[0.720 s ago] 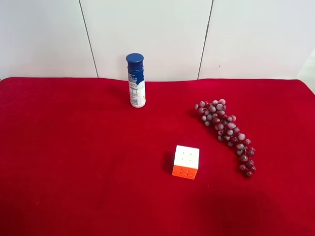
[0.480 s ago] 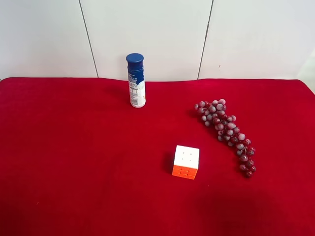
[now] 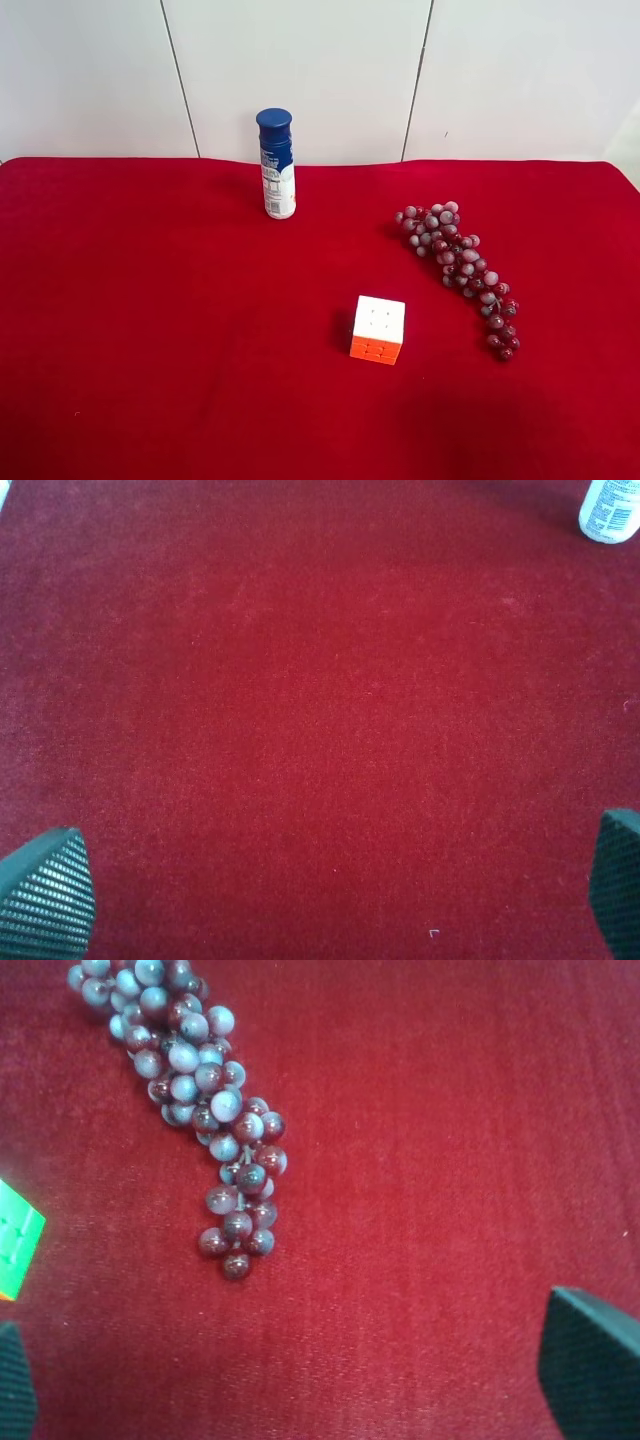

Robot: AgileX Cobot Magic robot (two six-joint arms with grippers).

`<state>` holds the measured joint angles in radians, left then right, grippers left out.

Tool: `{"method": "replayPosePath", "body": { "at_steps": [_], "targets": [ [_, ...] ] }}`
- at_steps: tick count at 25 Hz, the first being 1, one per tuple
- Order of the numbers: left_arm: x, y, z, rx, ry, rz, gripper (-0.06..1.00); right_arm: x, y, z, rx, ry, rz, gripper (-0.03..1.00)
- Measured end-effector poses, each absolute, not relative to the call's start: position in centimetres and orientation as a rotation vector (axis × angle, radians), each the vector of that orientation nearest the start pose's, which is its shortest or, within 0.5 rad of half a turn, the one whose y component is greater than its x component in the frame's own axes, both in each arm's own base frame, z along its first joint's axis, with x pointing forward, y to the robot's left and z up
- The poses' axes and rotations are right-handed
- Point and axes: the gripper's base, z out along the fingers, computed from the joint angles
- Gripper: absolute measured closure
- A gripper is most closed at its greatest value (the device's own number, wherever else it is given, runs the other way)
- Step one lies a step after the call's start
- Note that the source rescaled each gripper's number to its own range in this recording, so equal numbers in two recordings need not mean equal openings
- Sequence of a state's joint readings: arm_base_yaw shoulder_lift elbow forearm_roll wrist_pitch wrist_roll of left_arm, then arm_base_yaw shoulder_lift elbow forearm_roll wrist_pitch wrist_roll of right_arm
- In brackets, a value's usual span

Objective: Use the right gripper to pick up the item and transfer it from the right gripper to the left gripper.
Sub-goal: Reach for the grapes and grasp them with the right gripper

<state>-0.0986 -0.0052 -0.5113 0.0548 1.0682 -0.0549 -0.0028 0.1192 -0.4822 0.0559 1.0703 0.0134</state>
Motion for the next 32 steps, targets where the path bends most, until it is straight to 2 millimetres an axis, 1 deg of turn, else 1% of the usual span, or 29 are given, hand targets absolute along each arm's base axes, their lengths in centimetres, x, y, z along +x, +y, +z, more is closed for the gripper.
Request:
{"method": "replayPosePath", "body": {
  "at_steps": [5, 7, 10, 13, 14, 15, 18, 21, 24, 27, 32],
  "targets": [
    [-0.7, 0.5, 28.0, 0.041, 2.034, -0.031, -0.06, 1.5, 0.6, 27.5, 0.04, 2.173, 0.116, -0.03],
    [-0.7, 0.5, 28.0, 0.041, 2.034, -0.031, -0.06, 1.6, 0.6, 28.8, 0.039, 2.155, 0.117, -0.03],
    [-0.7, 0.5, 28.0, 0.041, 2.034, -0.031, -0.06, 2.4, 0.6, 31.7, 0.038, 2.142, 0.117, -0.03],
    [-0.7, 0.5, 28.0, 0.041, 2.034, -0.031, -0.06, 4.4, 0.6, 34.5, 0.04, 2.165, 0.117, -0.03],
    [-0.7, 0.5, 28.0, 0.041, 2.034, -0.031, -0.06, 5.4, 0.6, 35.3, 0.042, 2.183, 0.117, -0.03],
    [-0.7, 0.5, 28.0, 0.041, 2.034, -0.031, -0.06, 6.5, 0.6, 35.9, 0.043, 2.205, 0.117, -0.03],
    [-0.7, 0.5, 28.0, 0.041, 2.034, -0.031, -0.06, 10.0, 0.6, 36.6, 0.058, 2.285, 0.121, -0.03],
    [-0.7, 0.5, 28.0, 0.041, 2.034, -0.031, -0.06, 14.0, 0.6, 36.1, 0.069, 2.355, 0.12, -0.03],
    [-0.7, 0.5, 28.0, 0.041, 2.034, -0.031, -0.06, 17.8, 0.5, 34.4, 0.083, 2.423, 0.119, -0.03],
    [-0.7, 0.5, 28.0, 0.041, 2.034, -0.031, -0.06, 21.4, 0.6, 32.0, 0.09, 2.487, 0.134, -0.03],
    [-0.7, 0.5, 28.0, 0.041, 2.034, -0.031, -0.06, 26.1, 0.9, 27.9, 0.059, 2.549, 0.16, -0.03]
  ]
}}
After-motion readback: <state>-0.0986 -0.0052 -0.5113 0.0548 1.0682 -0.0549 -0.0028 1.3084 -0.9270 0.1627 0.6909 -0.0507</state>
